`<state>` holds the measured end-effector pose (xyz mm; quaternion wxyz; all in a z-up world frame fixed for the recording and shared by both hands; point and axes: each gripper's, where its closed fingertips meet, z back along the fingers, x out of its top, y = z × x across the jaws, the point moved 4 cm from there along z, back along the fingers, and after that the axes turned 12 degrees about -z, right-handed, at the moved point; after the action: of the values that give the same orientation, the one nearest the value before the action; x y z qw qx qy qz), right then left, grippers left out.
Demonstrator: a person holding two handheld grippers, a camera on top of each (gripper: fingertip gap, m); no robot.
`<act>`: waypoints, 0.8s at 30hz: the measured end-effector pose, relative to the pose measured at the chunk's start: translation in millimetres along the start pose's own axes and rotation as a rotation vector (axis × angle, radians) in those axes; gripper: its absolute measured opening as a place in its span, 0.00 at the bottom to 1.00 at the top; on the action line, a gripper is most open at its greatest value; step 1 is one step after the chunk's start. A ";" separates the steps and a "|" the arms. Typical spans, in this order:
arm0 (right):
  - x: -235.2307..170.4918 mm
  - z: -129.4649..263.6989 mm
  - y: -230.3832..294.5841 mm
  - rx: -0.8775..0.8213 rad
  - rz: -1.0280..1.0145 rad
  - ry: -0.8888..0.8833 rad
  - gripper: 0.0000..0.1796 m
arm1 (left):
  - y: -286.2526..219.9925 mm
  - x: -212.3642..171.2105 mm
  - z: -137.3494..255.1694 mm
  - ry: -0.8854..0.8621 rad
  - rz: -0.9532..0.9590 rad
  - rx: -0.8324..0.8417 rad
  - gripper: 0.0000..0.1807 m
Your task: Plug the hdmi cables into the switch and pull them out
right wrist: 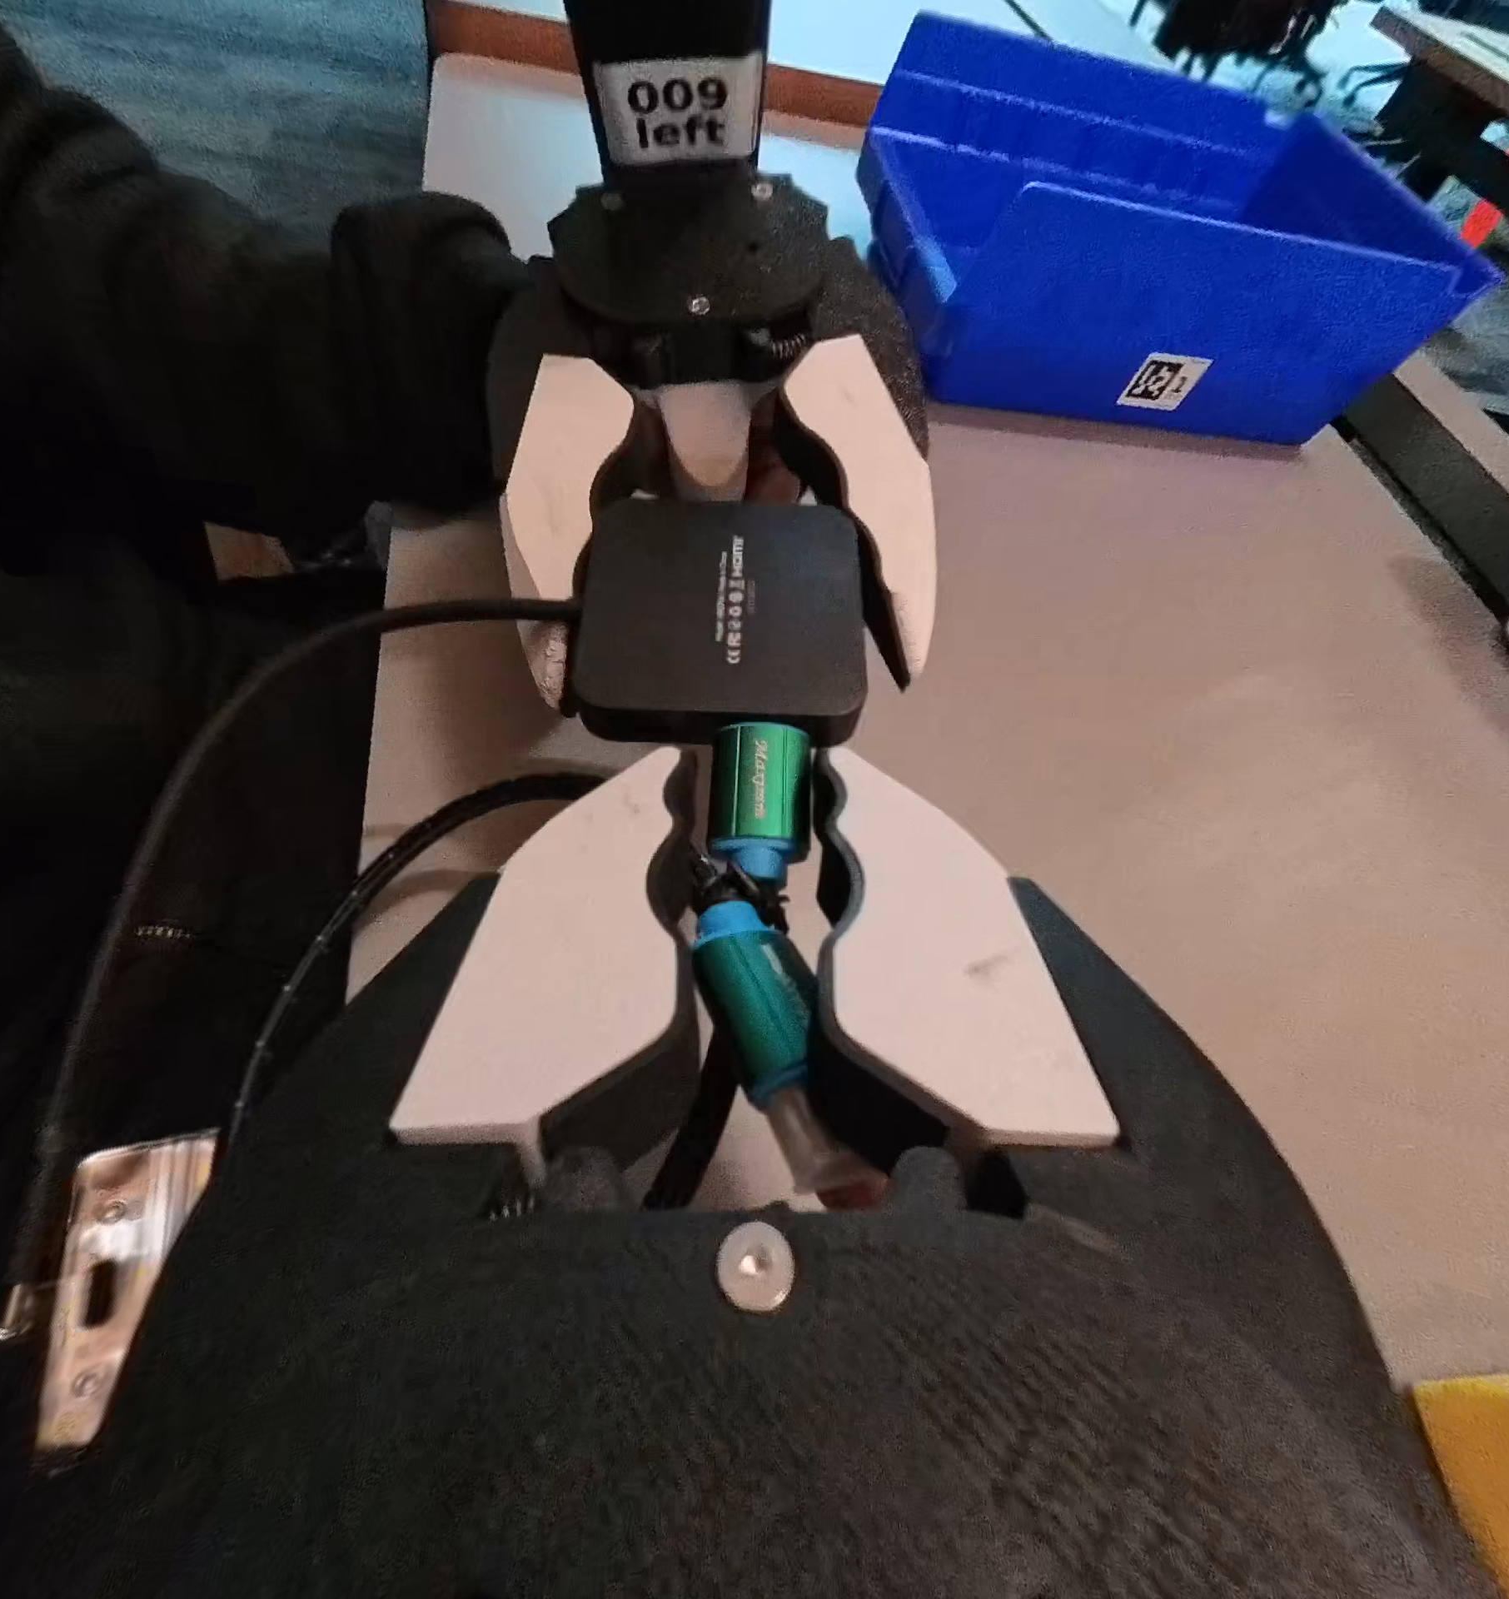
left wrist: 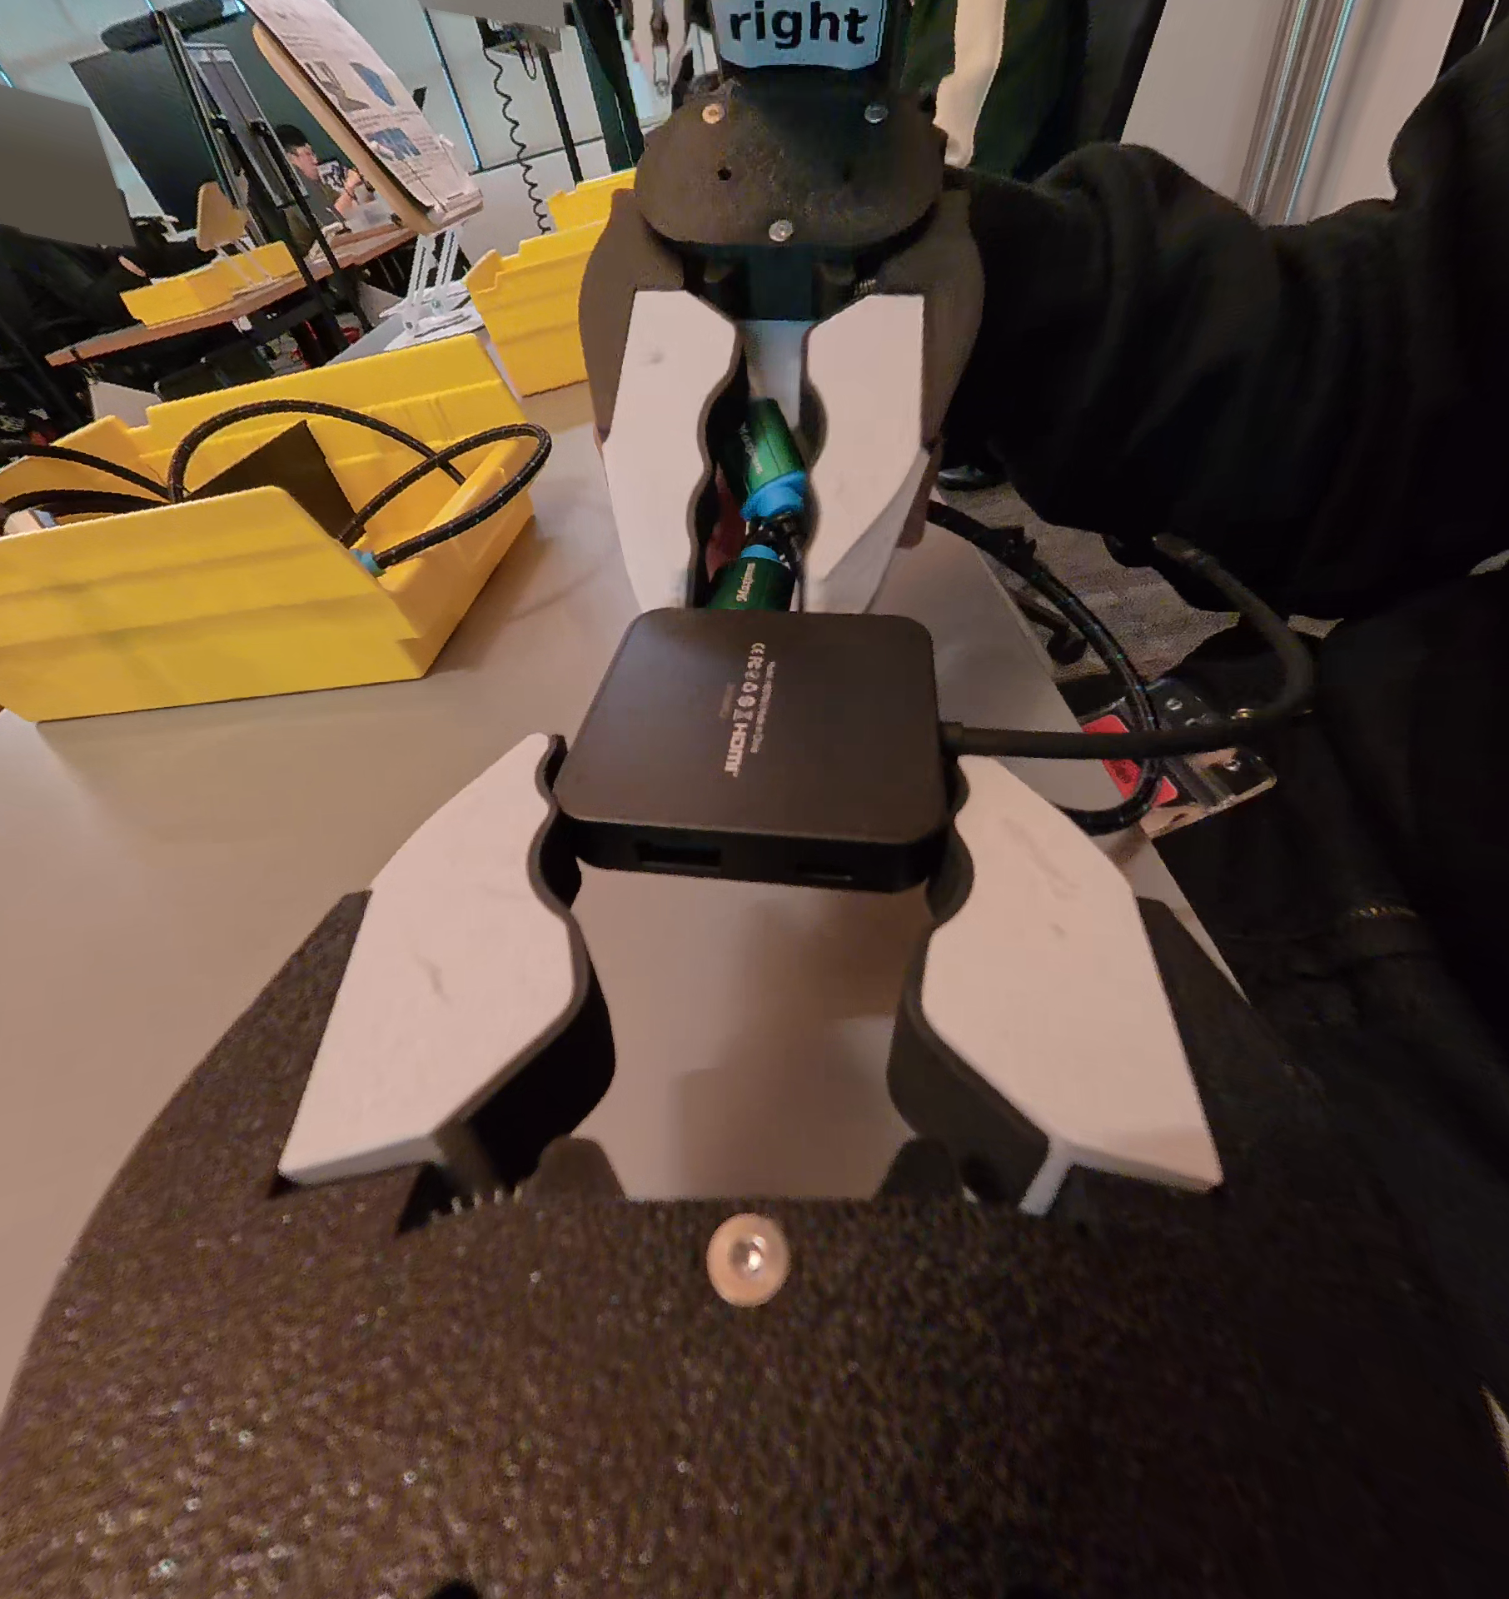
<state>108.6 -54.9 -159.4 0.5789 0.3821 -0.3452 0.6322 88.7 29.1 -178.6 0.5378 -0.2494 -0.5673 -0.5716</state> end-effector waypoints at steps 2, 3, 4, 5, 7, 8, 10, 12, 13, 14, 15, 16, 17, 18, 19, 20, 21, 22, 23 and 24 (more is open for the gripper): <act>1.0 -2.4 -2.7 -0.025 0.024 -0.004 0.14 | 1.6 -0.1 0.9 -0.002 0.007 0.012 0.44; 4.0 -2.1 -2.8 -0.021 0.017 -0.027 0.12 | 2.6 0.8 2.3 -0.017 0.012 0.017 0.44; 6.2 -1.9 -2.8 -0.017 0.012 -0.042 0.13 | 3.1 1.7 3.3 -0.027 0.015 0.020 0.44; 6.5 -2.2 -2.8 -0.019 0.019 -0.042 0.13 | 3.1 1.7 3.4 -0.027 0.013 0.021 0.44; 5.3 -1.2 -2.0 -0.013 0.028 -0.048 0.12 | 2.5 1.7 2.7 -0.025 0.001 0.022 0.44; 5.7 0.0 -2.0 -0.003 0.020 -0.062 0.12 | 2.5 1.7 2.6 -0.025 -0.001 0.022 0.44; 8.8 5.6 -1.2 0.026 0.001 -0.112 0.12 | 2.7 3.0 3.3 -0.041 0.004 0.021 0.44; 8.1 7.2 -1.6 0.033 -0.024 -0.117 0.12 | 2.8 3.4 3.2 -0.043 0.006 0.022 0.44; 7.3 5.9 -0.8 0.036 -0.014 -0.111 0.12 | 2.4 3.1 2.6 -0.039 0.004 0.019 0.44; 6.7 4.4 -0.5 0.033 0.001 -0.113 0.12 | 2.3 2.9 2.3 -0.036 0.002 0.019 0.44; 7.2 3.6 -0.9 0.029 0.003 -0.118 0.12 | 2.4 2.9 2.4 -0.035 0.003 0.020 0.44; 8.3 3.3 -0.8 0.037 -0.002 -0.121 0.12 | 2.6 3.2 2.7 -0.039 0.003 0.022 0.44; 9.6 3.4 -1.7 0.042 -0.012 -0.125 0.12 | 2.9 3.5 3.0 -0.044 0.004 0.026 0.44; 10.4 3.6 -2.4 0.042 -0.019 -0.127 0.11 | 3.5 3.9 3.5 -0.048 0.006 0.031 0.44; 11.0 3.5 -2.5 0.043 -0.022 -0.130 0.11 | 3.8 4.0 4.1 -0.052 0.007 0.033 0.44; 11.4 3.2 -2.2 0.045 -0.024 -0.136 0.11 | 3.8 4.1 4.6 -0.054 0.006 0.033 0.44; 10.7 2.8 -2.0 0.049 -0.033 -0.134 0.12 | 3.6 3.8 4.7 -0.052 0.005 0.032 0.44; 9.7 3.0 -1.8 0.051 -0.043 -0.124 0.12 | 3.3 3.5 4.6 -0.047 0.004 0.029 0.44; 8.8 3.1 -0.9 0.056 -0.033 -0.112 0.12 | 2.3 3.4 4.5 -0.047 0.001 0.019 0.44; 8.1 3.3 1.1 0.061 0.003 -0.093 0.12 | 0.7 3.5 4.4 -0.048 -0.002 0.005 0.44</act>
<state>107.5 -54.1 -150.7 0.5494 0.4281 -0.3527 0.6248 86.8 32.2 -174.1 0.5242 -0.2612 -0.5815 -0.5646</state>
